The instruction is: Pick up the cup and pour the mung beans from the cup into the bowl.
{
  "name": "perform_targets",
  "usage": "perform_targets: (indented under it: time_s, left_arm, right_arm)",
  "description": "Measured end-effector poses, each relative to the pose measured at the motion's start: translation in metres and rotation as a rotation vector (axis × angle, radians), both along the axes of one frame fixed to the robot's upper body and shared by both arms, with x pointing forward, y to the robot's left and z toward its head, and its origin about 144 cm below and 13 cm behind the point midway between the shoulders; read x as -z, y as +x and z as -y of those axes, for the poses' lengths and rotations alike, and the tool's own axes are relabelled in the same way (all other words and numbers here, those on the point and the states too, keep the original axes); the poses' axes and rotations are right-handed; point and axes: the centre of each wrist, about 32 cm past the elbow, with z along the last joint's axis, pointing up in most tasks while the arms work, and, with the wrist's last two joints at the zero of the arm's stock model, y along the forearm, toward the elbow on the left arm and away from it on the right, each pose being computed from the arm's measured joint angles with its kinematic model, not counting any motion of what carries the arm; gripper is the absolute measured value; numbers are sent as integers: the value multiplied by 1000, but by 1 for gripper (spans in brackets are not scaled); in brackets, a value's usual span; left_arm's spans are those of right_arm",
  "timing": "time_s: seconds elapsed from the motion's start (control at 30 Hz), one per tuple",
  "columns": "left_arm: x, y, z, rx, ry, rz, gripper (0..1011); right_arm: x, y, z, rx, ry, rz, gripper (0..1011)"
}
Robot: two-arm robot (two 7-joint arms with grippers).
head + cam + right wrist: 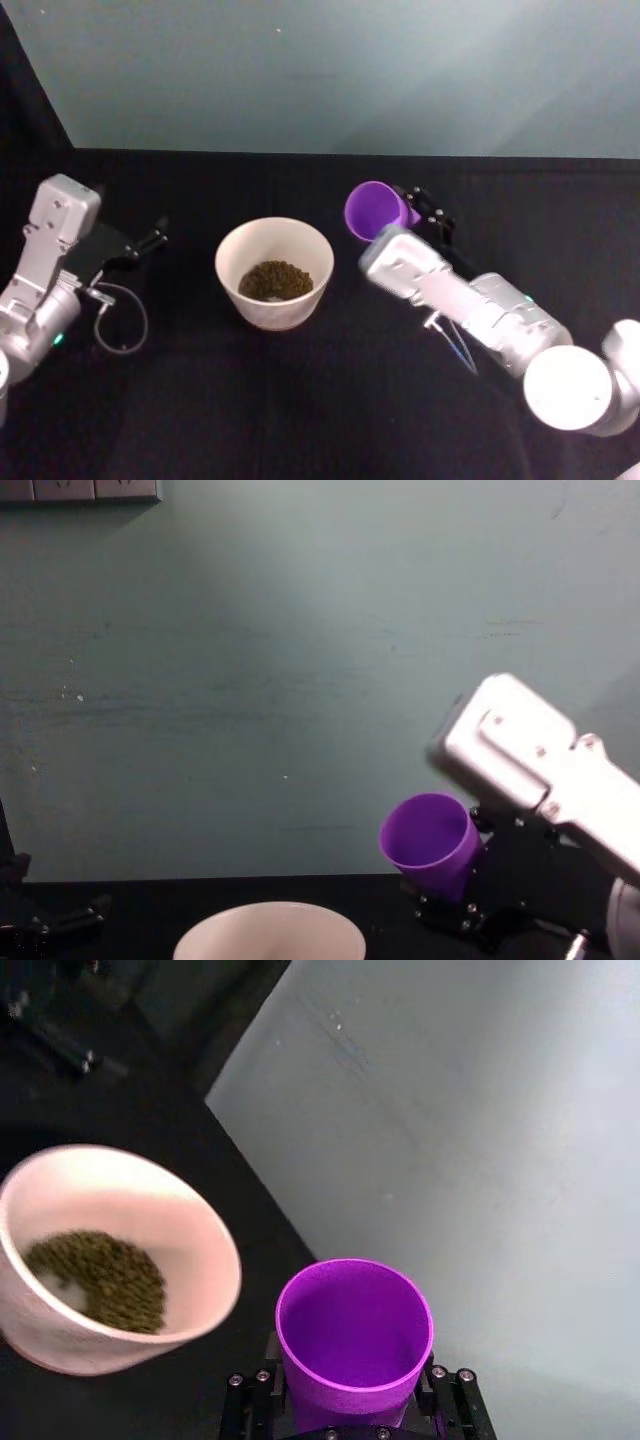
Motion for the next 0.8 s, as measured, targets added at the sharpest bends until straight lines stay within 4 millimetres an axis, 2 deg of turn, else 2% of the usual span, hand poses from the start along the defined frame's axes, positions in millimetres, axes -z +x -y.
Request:
perform_targets:
  time_s: [0.2, 0.8]
  left_arm:
    - [0, 0, 0, 0, 0, 0, 1000]
    - [0, 0, 0, 0, 0, 0, 1000]
  right_arm:
    - [10, 5, 10, -7, 165, -112, 717]
    - [37, 8, 29, -6, 491, -291, 717]
